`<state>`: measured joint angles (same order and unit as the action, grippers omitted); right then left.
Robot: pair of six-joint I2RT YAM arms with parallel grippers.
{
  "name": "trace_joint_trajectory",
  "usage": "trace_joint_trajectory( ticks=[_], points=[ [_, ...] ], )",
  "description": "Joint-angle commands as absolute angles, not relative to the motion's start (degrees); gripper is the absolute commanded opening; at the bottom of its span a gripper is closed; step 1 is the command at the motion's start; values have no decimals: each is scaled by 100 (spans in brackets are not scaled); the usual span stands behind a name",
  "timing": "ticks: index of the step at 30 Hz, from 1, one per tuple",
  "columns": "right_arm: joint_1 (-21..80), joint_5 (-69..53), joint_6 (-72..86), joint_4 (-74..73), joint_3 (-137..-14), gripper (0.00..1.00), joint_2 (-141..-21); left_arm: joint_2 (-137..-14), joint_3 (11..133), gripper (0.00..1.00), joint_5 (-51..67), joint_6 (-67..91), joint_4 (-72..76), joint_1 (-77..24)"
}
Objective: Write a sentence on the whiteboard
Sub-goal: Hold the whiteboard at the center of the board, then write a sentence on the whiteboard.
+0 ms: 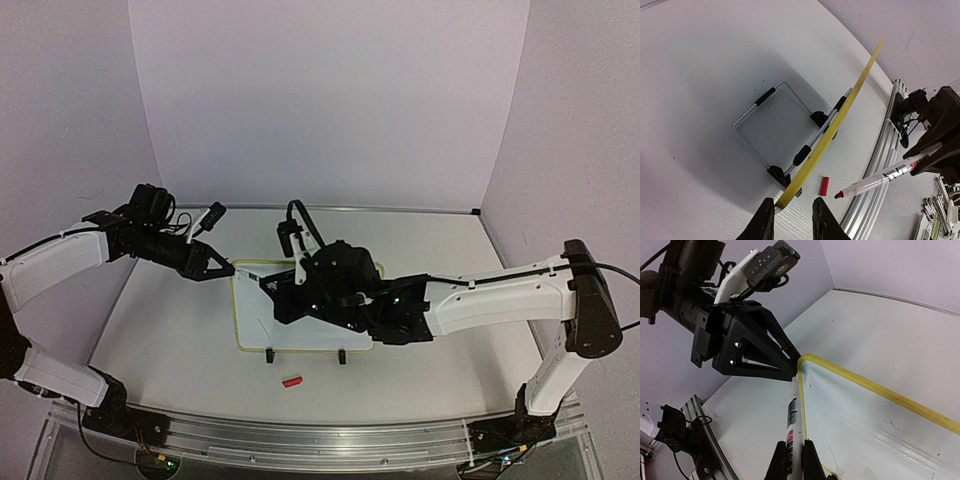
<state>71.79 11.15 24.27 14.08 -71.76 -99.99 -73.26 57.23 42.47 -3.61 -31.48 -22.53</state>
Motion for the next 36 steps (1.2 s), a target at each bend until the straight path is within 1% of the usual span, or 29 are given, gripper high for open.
trace_joint_trajectory(
  ticks=[1, 22, 36],
  points=[
    [7189, 1311, 2450, 1401, -7442, 0, -10137, -7365, 5797, 23, 4092, -503, -3174, -2332],
    [7189, 1516, 2441, 1279, -7680, 0, -10402, -7415, 5788, 10, 3664, -540, -3193, -2461],
    [7191, 1575, 2449, 1078, -7909, 0, -10583, -7410, 5790, 6, 3560, -572, -3208, -2482]
  ],
)
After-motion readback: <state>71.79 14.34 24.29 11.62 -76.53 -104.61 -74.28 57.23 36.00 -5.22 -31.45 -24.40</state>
